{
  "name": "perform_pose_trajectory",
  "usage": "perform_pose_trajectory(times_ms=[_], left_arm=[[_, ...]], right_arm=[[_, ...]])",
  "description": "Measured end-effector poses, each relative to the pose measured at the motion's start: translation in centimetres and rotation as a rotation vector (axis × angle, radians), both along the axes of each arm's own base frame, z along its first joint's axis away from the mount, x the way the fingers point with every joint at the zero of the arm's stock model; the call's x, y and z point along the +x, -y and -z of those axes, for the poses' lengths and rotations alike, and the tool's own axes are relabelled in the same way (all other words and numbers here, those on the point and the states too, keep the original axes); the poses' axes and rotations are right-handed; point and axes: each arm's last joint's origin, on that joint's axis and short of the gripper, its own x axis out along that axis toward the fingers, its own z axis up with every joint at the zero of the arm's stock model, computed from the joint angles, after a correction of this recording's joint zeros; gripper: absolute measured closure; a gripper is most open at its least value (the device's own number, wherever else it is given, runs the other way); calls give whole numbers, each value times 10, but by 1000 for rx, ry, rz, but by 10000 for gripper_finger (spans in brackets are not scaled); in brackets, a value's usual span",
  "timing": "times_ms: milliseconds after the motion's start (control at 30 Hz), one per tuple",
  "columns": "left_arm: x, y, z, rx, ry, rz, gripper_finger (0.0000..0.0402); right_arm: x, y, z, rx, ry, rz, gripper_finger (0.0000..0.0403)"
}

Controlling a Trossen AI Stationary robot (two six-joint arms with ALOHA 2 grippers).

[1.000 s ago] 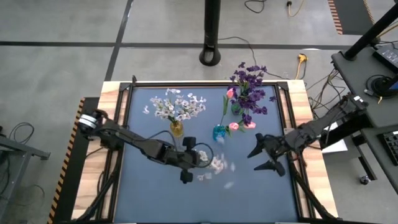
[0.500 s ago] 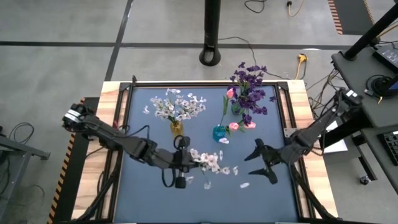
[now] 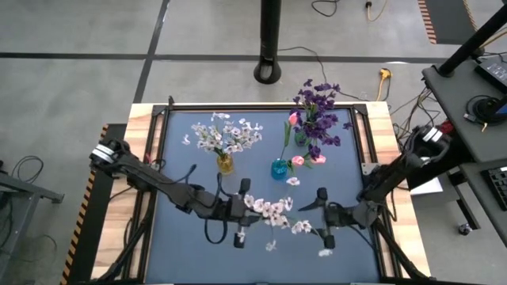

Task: Sort flowers into vase by color
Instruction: Put the white flowers into the yellow flower vase

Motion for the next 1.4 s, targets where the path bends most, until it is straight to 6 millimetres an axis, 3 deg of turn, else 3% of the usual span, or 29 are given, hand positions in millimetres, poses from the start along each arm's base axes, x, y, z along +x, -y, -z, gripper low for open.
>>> perform_pose_trajectory(times_ms=[200, 367, 600, 767, 933, 1100, 1400], left_arm=[[14, 7, 14, -26, 83, -1, 401], [20, 10, 22, -21, 131, -6, 401], [30, 15, 20, -13, 156, -9, 401], [33, 15, 20, -11, 154, -13, 401], [33, 13, 20, -18, 147, -79, 396], [33, 13, 20, -20, 146, -87, 364], [33, 14, 26, 0, 86, -87, 244]], right_arm=[[14, -11, -5, -63, 163, 48, 129], [32, -23, -11, -90, 171, 63, 129], [48, -22, -10, -95, 153, 184, 137], [51, -23, -10, -87, 153, 190, 191], [52, -23, -10, -72, 150, 193, 288], [53, -23, -10, -75, 148, 195, 381], [53, -23, -10, -79, 147, 195, 391]])
